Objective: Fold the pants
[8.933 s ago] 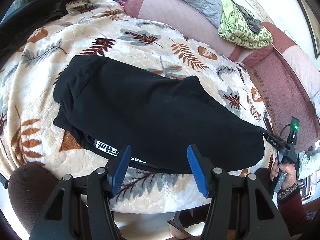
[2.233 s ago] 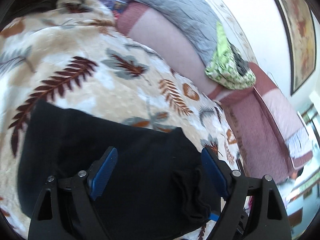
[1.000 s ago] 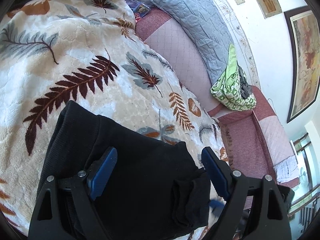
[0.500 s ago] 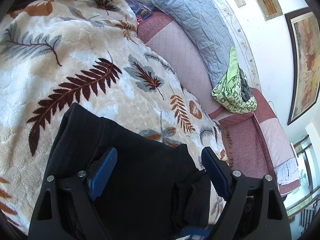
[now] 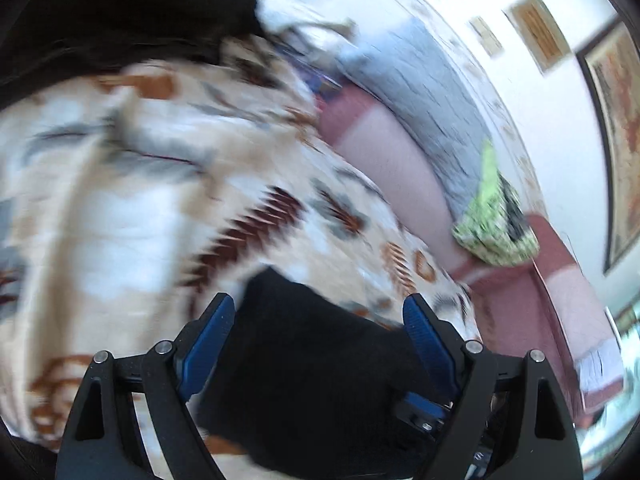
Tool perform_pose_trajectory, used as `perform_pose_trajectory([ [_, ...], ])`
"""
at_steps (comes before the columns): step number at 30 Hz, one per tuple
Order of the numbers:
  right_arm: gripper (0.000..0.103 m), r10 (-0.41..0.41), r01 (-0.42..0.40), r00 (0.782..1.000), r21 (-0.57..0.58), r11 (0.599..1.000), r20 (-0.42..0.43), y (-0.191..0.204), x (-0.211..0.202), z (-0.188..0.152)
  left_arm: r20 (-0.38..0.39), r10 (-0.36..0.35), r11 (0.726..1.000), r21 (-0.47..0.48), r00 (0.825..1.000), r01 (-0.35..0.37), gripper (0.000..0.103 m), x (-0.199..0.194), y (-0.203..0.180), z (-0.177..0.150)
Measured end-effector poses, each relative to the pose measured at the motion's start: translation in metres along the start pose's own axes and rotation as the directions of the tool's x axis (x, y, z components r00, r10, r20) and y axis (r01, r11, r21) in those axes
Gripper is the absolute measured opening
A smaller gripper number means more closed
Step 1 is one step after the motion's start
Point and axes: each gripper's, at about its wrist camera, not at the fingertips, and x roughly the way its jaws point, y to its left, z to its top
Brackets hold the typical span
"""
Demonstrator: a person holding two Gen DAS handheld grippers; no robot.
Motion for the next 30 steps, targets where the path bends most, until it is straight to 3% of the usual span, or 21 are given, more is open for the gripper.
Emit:
perform_pose_trajectory([
  [2,0.079,0.000,0.000,1.000,-0.046,0.999,-0.004,0.008,-0.004,0.001,0.010,0.007,0.997,-0.076,1.000,-0.006,0.085,-0.011,0.023,0.001],
  [5,0.079,0.134,-0.136,0.990,-0.046,0.990,-0.032,0.021,-0.011,0.011,0.006,0.039,0.989,-0.145,0.999,-0.038,0.085,-0.018,0.043,-0.004],
  [8,0.079,0.163,-0.166,0.986,-0.084,0.982,-0.042,0.041,-0.012,0.026,-0.025,0.127,0.987,-0.094,0.992,-0.129,0.085,-0.011,0.038,-0.014],
  [10,0.079,0.213,-0.225,0.969,-0.090,0.970,-0.121,0.058,0.003,0.041,-0.066,0.186,0.981,-0.046,0.980,-0.189,0.085,-0.002,0.030,-0.025],
  [12,0.079,0.200,-0.220,0.964,-0.105,0.970,-0.176,0.074,0.019,0.051,-0.111,0.213,0.976,-0.017,0.971,-0.216,0.080,0.006,0.031,-0.035],
  [16,0.079,0.090,-0.151,0.960,-0.217,0.964,-0.265,0.116,0.056,0.072,-0.101,0.289,0.955,0.098,0.952,-0.279,0.079,0.010,0.016,-0.051],
  [20,0.079,0.028,-0.119,0.922,-0.214,0.970,-0.385,0.147,0.099,0.090,-0.097,0.307,0.948,0.122,0.947,-0.295,0.083,0.013,0.013,-0.057],
  [23,0.083,-0.094,-0.020,0.878,-0.233,0.972,-0.469,0.162,0.134,0.097,-0.104,0.289,0.955,0.107,0.952,-0.278,0.089,0.017,0.012,-0.058],
  [27,0.090,-0.291,0.096,0.792,-0.361,0.928,-0.537,0.183,0.169,0.095,-0.075,0.364,0.922,0.173,0.928,-0.347,0.089,0.026,0.000,-0.065],
  [29,0.091,-0.362,0.127,0.760,-0.423,0.897,-0.540,0.193,0.178,0.090,-0.043,0.414,0.890,0.228,0.909,-0.394,0.071,0.030,-0.009,-0.073],
  [30,0.091,-0.390,0.142,0.756,-0.449,0.882,-0.526,0.196,0.179,0.087,-0.044,0.407,0.888,0.253,0.912,-0.385,0.045,0.031,-0.014,-0.076],
])
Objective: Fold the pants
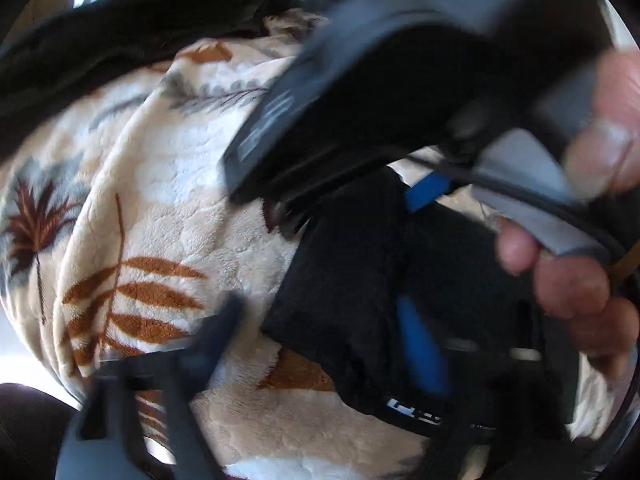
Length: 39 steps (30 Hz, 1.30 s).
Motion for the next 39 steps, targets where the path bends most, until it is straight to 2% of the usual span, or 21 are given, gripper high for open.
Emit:
perform_pose_trajectory([
  [3,0.078,-0.088,0.092,0.994,-0.075,0.993,0.060,0.013,-0.003,-0.014,-0.012,-0.079,0.997,-0.010,0.997,0.079,0.037,-0.002,-0.001,-0.002],
  [4,0.068,-0.096,0.103,0.992,-0.090,0.991,0.087,0.013,-0.007,-0.020,-0.019,-0.131,0.991,-0.030,0.991,0.130,0.036,-0.004,0.002,-0.002],
  [5,0.055,-0.099,0.110,0.988,-0.093,0.990,0.119,0.011,-0.014,-0.028,-0.022,-0.182,0.982,-0.055,0.983,0.180,0.035,-0.005,0.004,-0.001],
  [6,0.049,-0.095,0.108,0.987,-0.095,0.990,0.133,0.008,-0.017,-0.034,-0.020,-0.236,0.969,-0.079,0.972,0.234,0.035,-0.008,0.007,-0.001],
  [7,0.039,-0.074,0.089,0.985,-0.093,0.992,0.156,0.001,-0.024,-0.042,-0.015,-0.277,0.958,-0.087,0.961,0.275,0.034,-0.011,0.006,-0.001],
  [8,0.034,-0.048,0.064,0.984,-0.088,0.994,0.173,-0.004,-0.029,-0.049,-0.007,-0.293,0.953,-0.079,0.956,0.291,0.034,-0.015,0.004,-0.002],
  [10,0.032,0.029,-0.015,0.974,-0.063,0.998,0.226,-0.020,-0.044,-0.066,0.011,-0.302,0.952,-0.047,0.953,0.303,0.033,-0.026,-0.006,-0.005],
  [12,0.031,0.089,-0.075,0.955,-0.060,0.995,0.283,-0.032,-0.058,-0.084,0.016,-0.315,0.949,-0.024,0.949,0.315,0.032,-0.037,-0.018,-0.007],
  [17,0.030,0.206,-0.209,0.880,-0.040,0.977,0.428,-0.064,-0.089,-0.129,0.018,-0.337,0.940,0.059,0.941,0.336,0.032,-0.060,-0.053,-0.008],
  [21,0.030,0.246,-0.288,0.823,0.002,0.958,0.513,-0.096,-0.105,-0.159,-0.012,-0.342,0.931,0.128,0.940,0.341,0.032,-0.065,-0.092,-0.010],
  [27,0.030,0.261,-0.396,0.763,0.108,0.912,0.591,-0.167,-0.101,-0.201,-0.076,-0.335,0.904,0.254,0.939,0.343,0.032,-0.052,-0.166,-0.020],
  [30,0.030,0.265,-0.442,0.739,0.149,0.884,0.620,-0.198,-0.093,-0.223,-0.101,-0.321,0.889,0.310,0.942,0.337,0.032,-0.039,-0.191,-0.029],
  [36,0.030,0.264,-0.524,0.711,0.241,0.817,0.652,-0.251,-0.064,-0.260,-0.151,-0.276,0.863,0.396,0.949,0.314,0.033,-0.015,-0.239,-0.047],
  [38,0.034,0.257,-0.545,0.704,0.272,0.793,0.662,-0.266,-0.051,-0.269,-0.171,-0.261,0.858,0.409,0.950,0.310,0.040,-0.014,-0.248,-0.055],
  [39,0.036,0.249,-0.549,0.705,0.288,0.784,0.664,-0.271,-0.046,-0.272,-0.185,-0.281,0.850,0.407,0.942,0.333,0.043,-0.018,-0.248,-0.056],
])
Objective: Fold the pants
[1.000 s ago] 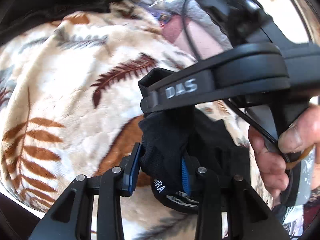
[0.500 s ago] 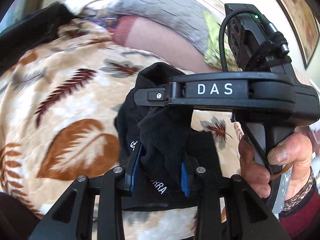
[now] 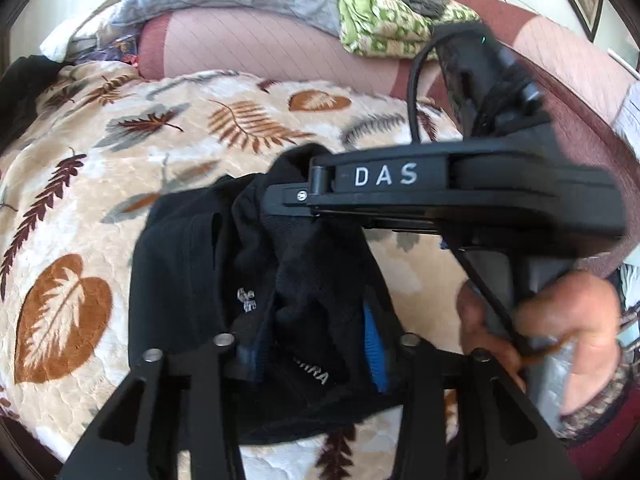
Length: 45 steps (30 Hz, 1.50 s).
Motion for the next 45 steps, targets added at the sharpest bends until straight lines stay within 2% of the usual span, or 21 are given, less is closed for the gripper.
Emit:
perform_pose_trajectory([
  [2,0.038,-0.031,0.030,0.999,0.031,0.999,0.016,-0.017,-0.002,-0.005,-0.013,-0.075,0.997,0.005,0.997,0.075,0.052,-0.007,0.003,0.001],
  [4,0.040,-0.100,0.099,0.994,0.027,0.995,0.039,-0.029,-0.008,-0.011,-0.012,-0.137,0.991,0.011,0.991,0.137,0.062,-0.024,0.005,-0.003],
  [7,0.040,-0.153,0.150,0.985,0.044,0.988,0.080,-0.046,-0.023,-0.019,0.022,-0.169,0.985,0.028,0.985,0.169,0.068,-0.050,0.011,-0.011],
  [9,0.040,-0.180,0.170,0.975,0.086,0.982,0.132,-0.058,-0.041,-0.022,0.053,-0.147,0.989,0.015,0.988,0.147,0.074,-0.060,0.020,-0.011],
  [11,0.040,-0.179,0.161,0.968,0.113,0.980,0.175,-0.064,-0.057,-0.025,0.080,-0.092,0.996,-0.013,0.993,0.093,0.074,-0.070,0.033,-0.015],
  [14,0.040,-0.089,0.069,0.973,0.101,0.993,0.215,-0.059,-0.073,-0.035,0.079,-0.050,0.993,-0.101,0.996,0.058,0.074,-0.069,0.062,-0.015],
  [16,0.040,-0.061,0.051,0.979,0.052,0.997,0.195,-0.045,-0.069,-0.042,0.070,-0.043,0.983,-0.174,0.997,0.055,0.074,-0.067,0.081,-0.018],
  [18,0.043,-0.077,0.077,0.985,0.009,0.997,0.155,-0.033,-0.056,-0.049,0.065,-0.049,0.971,-0.230,0.997,0.062,0.074,-0.066,0.095,-0.021],
  [19,0.051,-0.098,0.101,0.986,-0.016,0.995,0.131,-0.027,-0.046,-0.053,0.063,-0.045,0.965,-0.256,0.997,0.060,0.074,-0.067,0.102,-0.024],
  [20,0.050,-0.119,0.124,0.987,-0.034,0.992,0.112,-0.021,-0.035,-0.057,0.063,-0.042,0.962,-0.268,0.997,0.057,0.074,-0.067,0.107,-0.025],
  [21,0.042,-0.131,0.136,0.988,-0.056,0.989,0.084,-0.017,-0.025,-0.061,0.064,-0.038,0.960,-0.274,0.997,0.055,0.074,-0.069,0.110,-0.027],
  [22,0.013,-0.133,0.138,0.989,-0.077,0.987,0.063,-0.012,-0.018,-0.066,0.066,-0.029,0.959,-0.278,0.997,0.046,0.074,-0.072,0.113,-0.029],
  [25,0.009,-0.126,0.133,0.987,-0.076,0.988,0.098,-0.010,-0.029,-0.076,0.072,0.002,0.962,-0.273,0.997,0.018,0.074,-0.077,0.118,-0.032],
  [27,0.008,-0.143,0.150,0.983,-0.053,0.987,0.116,-0.015,-0.040,-0.081,0.065,-0.003,0.963,-0.268,0.998,0.020,0.074,-0.073,0.119,-0.029],
  [30,0.008,-0.180,0.182,0.978,-0.009,0.983,0.104,-0.031,-0.045,-0.088,0.047,-0.043,0.967,-0.248,0.998,0.053,0.074,-0.061,0.111,-0.023],
  [33,0.008,-0.185,0.182,0.980,0.041,0.982,0.078,-0.046,-0.040,-0.090,0.034,-0.118,0.978,-0.168,0.992,0.122,0.074,-0.042,0.085,-0.015],
  [35,0.009,-0.177,0.172,0.982,0.062,0.983,0.072,-0.050,-0.037,-0.090,-0.002,-0.143,0.982,-0.128,0.990,0.142,0.074,-0.025,0.072,-0.014],
  [37,0.009,-0.196,0.193,0.978,0.046,0.980,0.070,-0.048,-0.033,-0.089,-0.038,-0.099,0.989,-0.113,0.994,0.094,0.074,-0.005,0.065,-0.019],
  [42,0.012,-0.204,0.202,0.976,0.035,0.979,0.072,-0.052,-0.032,-0.088,-0.035,0.003,0.998,-0.059,0.999,-0.005,0.075,0.011,0.063,-0.037],
  [45,0.022,-0.209,0.207,0.975,0.042,0.977,0.075,-0.057,-0.030,-0.087,-0.017,0.035,0.998,-0.054,0.999,-0.036,0.084,0.014,0.067,-0.047],
])
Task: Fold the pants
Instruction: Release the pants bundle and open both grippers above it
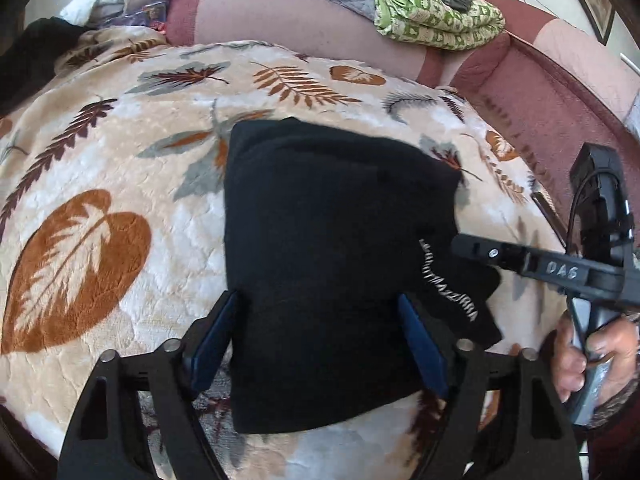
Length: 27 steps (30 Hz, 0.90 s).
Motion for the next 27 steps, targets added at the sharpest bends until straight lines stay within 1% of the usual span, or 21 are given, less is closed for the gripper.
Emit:
perform_pose_trajectory([
  [1,0.039,-0.022,0.022,1.000,0.001,1.000,0.003,-0.002,0.000,0.000,-0.003,-0.022,0.999,-0.034,1.000,0.022,0.087,0.003,0.007,-0.002],
  [2,0.051,-0.055,0.055,0.998,0.006,0.998,0.007,-0.005,0.000,-0.001,0.010,-0.046,0.997,-0.059,0.999,0.046,0.087,0.003,0.012,-0.004],
  [4,0.051,-0.049,0.049,0.999,0.021,0.999,0.015,-0.009,-0.002,-0.002,0.023,-0.036,0.998,-0.046,0.999,0.037,0.089,0.003,0.010,-0.006],
  [6,0.055,-0.081,0.080,0.996,0.022,0.997,0.028,-0.007,-0.008,-0.005,0.046,0.000,1.000,-0.016,0.999,0.001,0.091,0.002,0.004,-0.008],
  [7,0.057,-0.095,0.095,0.995,0.014,0.995,0.032,-0.006,-0.011,-0.005,0.052,0.005,1.000,-0.017,0.999,-0.004,0.091,0.001,0.004,-0.009],
  [8,0.057,-0.111,0.111,0.993,0.005,0.994,0.038,-0.004,-0.014,-0.007,0.048,0.004,1.000,-0.021,0.999,-0.003,0.091,0.000,0.004,-0.009],
  [9,0.057,-0.119,0.119,0.992,-0.002,0.993,0.048,-0.002,-0.018,-0.007,0.038,-0.001,1.000,-0.024,0.999,0.002,0.091,-0.001,0.004,-0.008],
  [11,0.057,-0.124,0.125,0.989,-0.006,0.992,0.081,0.002,-0.029,-0.008,0.001,-0.047,0.998,-0.028,0.999,0.047,0.091,-0.007,0.005,-0.006],
  [12,0.057,-0.124,0.125,0.988,-0.009,0.992,0.096,0.003,-0.034,-0.007,-0.004,-0.079,0.997,-0.026,0.997,0.079,0.091,-0.012,0.006,-0.005],
  [13,0.057,-0.125,0.127,0.986,-0.014,0.992,0.110,0.006,-0.039,-0.007,0.009,-0.097,0.995,-0.020,0.995,0.097,0.091,-0.020,0.007,-0.006],
  [15,0.057,-0.134,0.140,0.981,-0.035,0.990,0.143,0.012,-0.048,-0.005,0.037,-0.089,0.996,-0.003,0.995,0.090,0.091,-0.030,0.008,-0.006],
  [17,0.057,-0.141,0.154,0.974,-0.064,0.986,0.180,0.022,-0.054,-0.002,0.079,-0.066,0.998,0.014,0.995,0.065,0.091,-0.043,0.013,-0.005],
  [18,0.057,-0.133,0.150,0.972,-0.073,0.986,0.192,0.027,-0.055,0.000,0.094,-0.056,0.998,0.017,0.994,0.055,0.091,-0.047,0.015,-0.004],
  [19,0.057,-0.108,0.127,0.973,-0.082,0.989,0.206,0.034,-0.057,0.002,0.118,-0.035,0.999,0.018,0.992,0.033,0.091,-0.051,0.020,-0.001],
  [21,0.057,-0.049,0.069,0.977,-0.091,0.993,0.205,0.046,-0.055,0.007,0.158,0.035,0.999,0.008,0.987,-0.037,0.091,-0.055,0.030,0.005],
  [22,0.058,-0.013,0.031,0.981,-0.092,0.995,0.194,0.052,-0.052,0.010,0.177,0.077,0.997,-0.011,0.981,-0.077,0.091,-0.056,0.038,0.008],
  [24,0.058,0.056,-0.045,0.984,-0.071,0.996,0.169,0.064,-0.039,0.021,0.189,0.092,0.995,-0.046,0.978,-0.085,0.091,-0.057,0.051,0.008],
  [26,0.058,0.095,-0.087,0.983,-0.055,0.995,0.157,0.070,-0.026,0.030,0.194,0.106,0.992,-0.084,0.975,-0.091,0.091,-0.057,0.065,0.006],
  [27,0.058,0.099,-0.093,0.983,-0.042,0.995,0.157,0.072,-0.019,0.036,0.193,0.116,0.991,-0.095,0.974,-0.099,0.091,-0.056,0.070,0.004],
])
